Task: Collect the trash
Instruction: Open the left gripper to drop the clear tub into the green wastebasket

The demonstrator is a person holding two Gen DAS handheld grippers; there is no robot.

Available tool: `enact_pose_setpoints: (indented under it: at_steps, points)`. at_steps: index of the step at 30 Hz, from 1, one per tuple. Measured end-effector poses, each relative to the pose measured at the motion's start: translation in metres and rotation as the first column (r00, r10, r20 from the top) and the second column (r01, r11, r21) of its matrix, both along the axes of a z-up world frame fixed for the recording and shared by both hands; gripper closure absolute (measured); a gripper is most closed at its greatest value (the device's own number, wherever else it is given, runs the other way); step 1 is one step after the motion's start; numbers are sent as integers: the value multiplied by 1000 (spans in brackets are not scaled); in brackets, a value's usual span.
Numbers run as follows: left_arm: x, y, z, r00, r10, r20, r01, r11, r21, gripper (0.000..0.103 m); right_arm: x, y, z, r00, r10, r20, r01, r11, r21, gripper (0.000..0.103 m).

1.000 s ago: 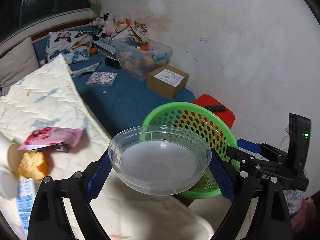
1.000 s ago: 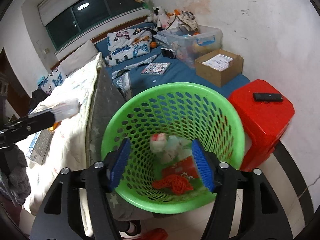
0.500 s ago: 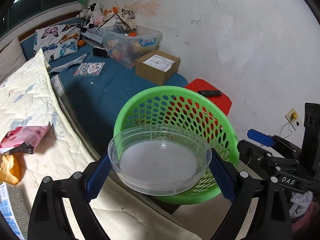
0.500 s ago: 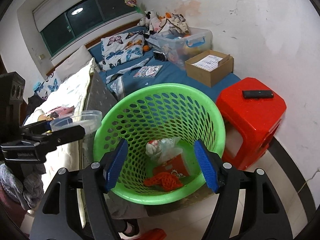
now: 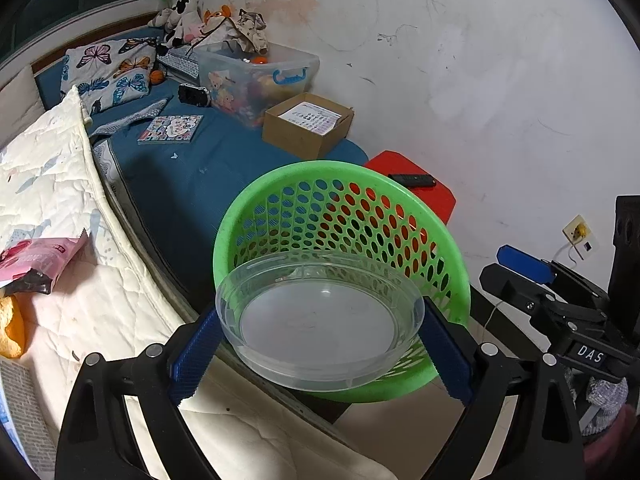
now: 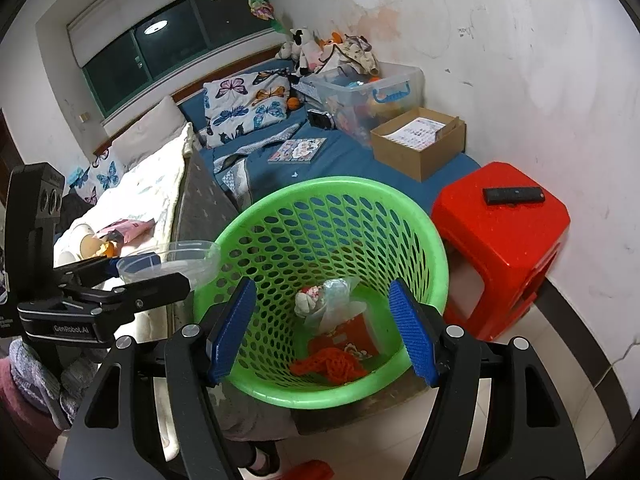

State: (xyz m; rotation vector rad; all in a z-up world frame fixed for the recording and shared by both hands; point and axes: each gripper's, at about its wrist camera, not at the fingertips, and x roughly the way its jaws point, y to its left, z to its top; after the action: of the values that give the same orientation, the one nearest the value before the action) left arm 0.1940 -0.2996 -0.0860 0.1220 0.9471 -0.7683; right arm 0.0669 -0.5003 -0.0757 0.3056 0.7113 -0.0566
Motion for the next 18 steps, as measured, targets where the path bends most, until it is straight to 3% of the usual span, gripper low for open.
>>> enact_pose_setpoints:
  at_steps: [12, 18]
  points:
    - [-7, 1, 3, 1000, -10, 5, 10, 1000, -12, 11, -2, 1, 4, 1000, -2, 6, 2, 1000, 3, 33]
    - [-15, 20, 16, 999, 24, 39, -23, 999, -33, 11, 2, 8, 8, 1000, 20, 11, -20, 1000, -1, 33]
